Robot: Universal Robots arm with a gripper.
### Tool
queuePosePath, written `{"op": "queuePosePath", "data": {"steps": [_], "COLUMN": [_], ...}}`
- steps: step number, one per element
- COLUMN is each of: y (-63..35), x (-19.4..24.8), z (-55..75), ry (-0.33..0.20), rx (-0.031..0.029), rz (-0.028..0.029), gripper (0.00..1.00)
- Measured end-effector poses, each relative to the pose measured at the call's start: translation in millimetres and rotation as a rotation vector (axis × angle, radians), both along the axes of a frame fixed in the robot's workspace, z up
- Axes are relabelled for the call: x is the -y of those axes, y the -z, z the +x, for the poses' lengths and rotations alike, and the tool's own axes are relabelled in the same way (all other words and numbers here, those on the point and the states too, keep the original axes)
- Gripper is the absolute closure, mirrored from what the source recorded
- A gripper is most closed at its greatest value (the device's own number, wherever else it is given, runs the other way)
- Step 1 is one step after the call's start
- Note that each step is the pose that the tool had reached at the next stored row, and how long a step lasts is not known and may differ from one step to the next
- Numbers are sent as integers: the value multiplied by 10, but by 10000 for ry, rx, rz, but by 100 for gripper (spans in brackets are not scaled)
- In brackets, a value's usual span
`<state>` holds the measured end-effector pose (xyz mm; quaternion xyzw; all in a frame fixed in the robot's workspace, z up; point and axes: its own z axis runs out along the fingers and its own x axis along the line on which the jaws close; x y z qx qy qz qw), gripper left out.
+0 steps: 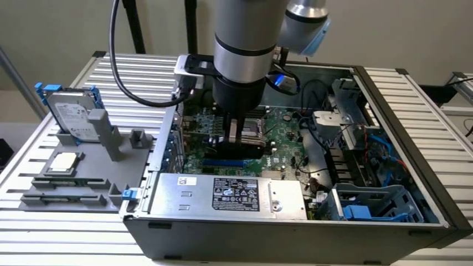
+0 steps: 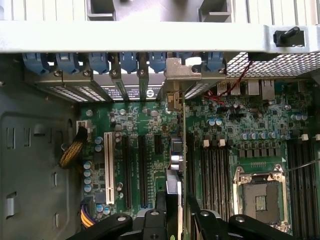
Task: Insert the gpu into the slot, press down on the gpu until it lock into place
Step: 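Insert the gpu into the slot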
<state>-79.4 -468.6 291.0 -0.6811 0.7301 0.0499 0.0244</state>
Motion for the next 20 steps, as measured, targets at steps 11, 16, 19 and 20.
{"op": "queuePosePath", "data": {"steps": [11, 16, 19, 20], "y": [21, 33, 36, 37], "x": [-3, -6, -8, -8], "z": [-1, -2, -1, -2], "ry": [-19, -197, -224, -224], "rx": [0, 3, 2, 2], "rz": [-71, -121, -132, -133], "gripper": [74, 74, 74, 74]}}
